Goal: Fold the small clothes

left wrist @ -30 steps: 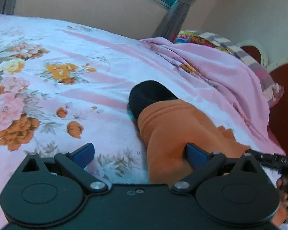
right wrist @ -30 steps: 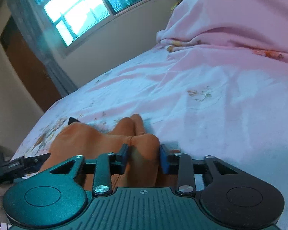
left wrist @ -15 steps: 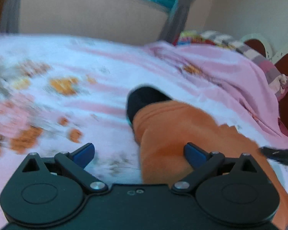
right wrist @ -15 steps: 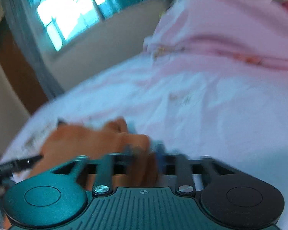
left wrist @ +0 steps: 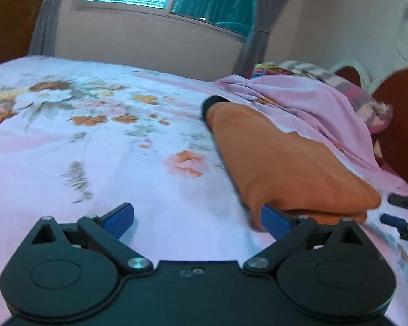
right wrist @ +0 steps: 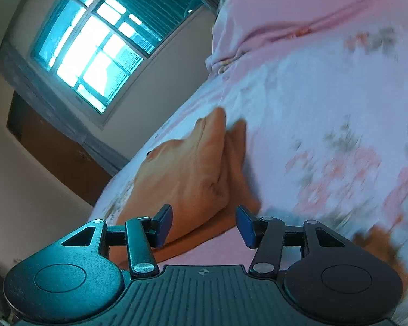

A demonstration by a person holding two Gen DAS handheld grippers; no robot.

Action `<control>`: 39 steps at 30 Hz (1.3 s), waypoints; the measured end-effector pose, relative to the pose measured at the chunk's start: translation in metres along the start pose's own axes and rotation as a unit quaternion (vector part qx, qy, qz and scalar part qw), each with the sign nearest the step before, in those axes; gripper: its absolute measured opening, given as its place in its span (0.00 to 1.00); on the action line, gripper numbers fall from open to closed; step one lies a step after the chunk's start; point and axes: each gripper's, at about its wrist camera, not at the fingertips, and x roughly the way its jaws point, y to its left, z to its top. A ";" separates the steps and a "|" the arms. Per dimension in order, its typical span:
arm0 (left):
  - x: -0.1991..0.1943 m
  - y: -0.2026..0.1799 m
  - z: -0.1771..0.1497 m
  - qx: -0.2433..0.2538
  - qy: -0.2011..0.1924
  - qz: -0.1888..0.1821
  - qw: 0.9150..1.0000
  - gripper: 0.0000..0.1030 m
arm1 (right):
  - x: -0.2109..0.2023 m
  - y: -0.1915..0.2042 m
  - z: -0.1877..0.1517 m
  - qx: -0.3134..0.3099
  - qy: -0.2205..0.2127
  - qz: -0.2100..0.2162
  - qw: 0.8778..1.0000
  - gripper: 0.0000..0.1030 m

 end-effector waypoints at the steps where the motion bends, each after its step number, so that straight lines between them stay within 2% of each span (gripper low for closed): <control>1: 0.004 -0.005 0.001 0.005 0.006 0.005 1.000 0.95 | 0.002 0.002 -0.001 0.003 -0.001 0.002 1.000 0.51; 5: 0.026 -0.023 -0.001 0.032 0.037 0.025 0.998 0.95 | 0.021 0.002 0.002 0.036 0.009 0.003 0.999 0.51; 8: 0.035 -0.028 -0.002 0.029 0.037 0.017 0.999 0.95 | 0.041 -0.001 0.008 0.045 0.017 0.005 0.999 0.51; 10: 0.045 -0.034 -0.002 0.046 0.051 0.021 0.997 0.95 | 0.051 0.000 0.006 0.043 0.018 -0.001 0.999 0.51; 11: 0.051 -0.037 -0.003 0.053 0.061 0.024 0.996 0.95 | 0.054 0.001 0.005 0.043 0.017 -0.006 0.999 0.39; 12: 0.052 -0.039 -0.003 0.054 0.060 0.027 0.996 0.96 | 0.057 0.003 0.006 0.035 0.015 -0.014 0.999 0.13; 14: 0.050 -0.038 0.000 0.044 0.050 0.023 0.997 0.95 | 0.054 0.010 0.007 0.010 0.000 -0.011 1.000 0.12; 17: 0.052 -0.036 0.001 0.042 0.047 0.025 0.998 0.96 | 0.029 0.018 0.017 0.004 -0.057 0.013 0.998 0.11; 19: 0.052 -0.031 -0.001 0.029 0.043 0.023 0.998 0.96 | 0.020 0.011 0.018 0.003 -0.065 -0.002 0.998 0.11; 20: 0.053 -0.030 -0.001 0.025 0.043 0.025 0.998 0.97 | 0.026 0.001 0.015 0.012 -0.051 -0.019 0.998 0.11; 21: 0.054 -0.030 -0.001 0.026 0.046 0.028 0.998 0.97 | 0.037 -0.013 0.011 0.030 -0.018 -0.043 0.998 0.11; 22: 0.055 -0.032 -0.001 0.030 0.048 0.032 0.998 0.96 | 0.045 -0.022 0.007 0.040 0.005 -0.049 0.998 0.11; 24: 0.049 -0.036 0.002 0.037 0.043 0.030 0.998 0.96 | 0.041 -0.022 0.003 0.024 -0.003 -0.040 0.999 0.11; 26: 0.037 -0.038 0.003 0.047 0.008 0.028 0.998 0.95 | 0.033 -0.010 0.004 0.006 -0.008 -0.021 1.000 0.11; 27: 0.034 -0.035 0.002 0.036 -0.002 0.033 0.999 0.96 | 0.029 -0.006 0.004 -0.002 -0.012 -0.011 1.000 0.11; 28: 0.038 -0.025 0.000 0.005 0.014 0.042 0.999 0.96 | 0.028 0.000 0.004 -0.012 -0.014 -0.010 1.000 0.11; 29: 0.044 -0.015 -0.002 -0.028 0.037 0.037 0.998 0.96 | 0.031 0.002 0.002 -0.017 -0.012 -0.026 0.999 0.11; 30: 0.048 -0.008 -0.004 -0.044 0.041 0.031 0.998 0.96 | 0.036 -0.002 0.000 -0.015 -0.002 -0.049 0.999 0.11; 31: 0.048 -0.010 -0.003 -0.035 0.043 0.031 0.998 0.97 | 0.041 -0.010 -0.002 -0.003 0.003 -0.061 0.998 0.11; 33: 0.047 -0.014 -0.001 -0.018 0.049 0.035 0.998 0.97 | 0.041 -0.022 -0.007 0.016 -0.002 -0.054 0.998 0.11; 37: 0.028 -0.003 -0.006 -0.019 0.052 0.024 0.998 0.97 | 0.039 -0.017 -0.007 0.008 0.003 -0.047 0.999 0.11; 39: 0.011 0.008 -0.009 -0.045 0.034 0.025 0.998 0.95 | 0.042 -0.013 -0.004 -0.010 0.007 -0.051 0.999 0.11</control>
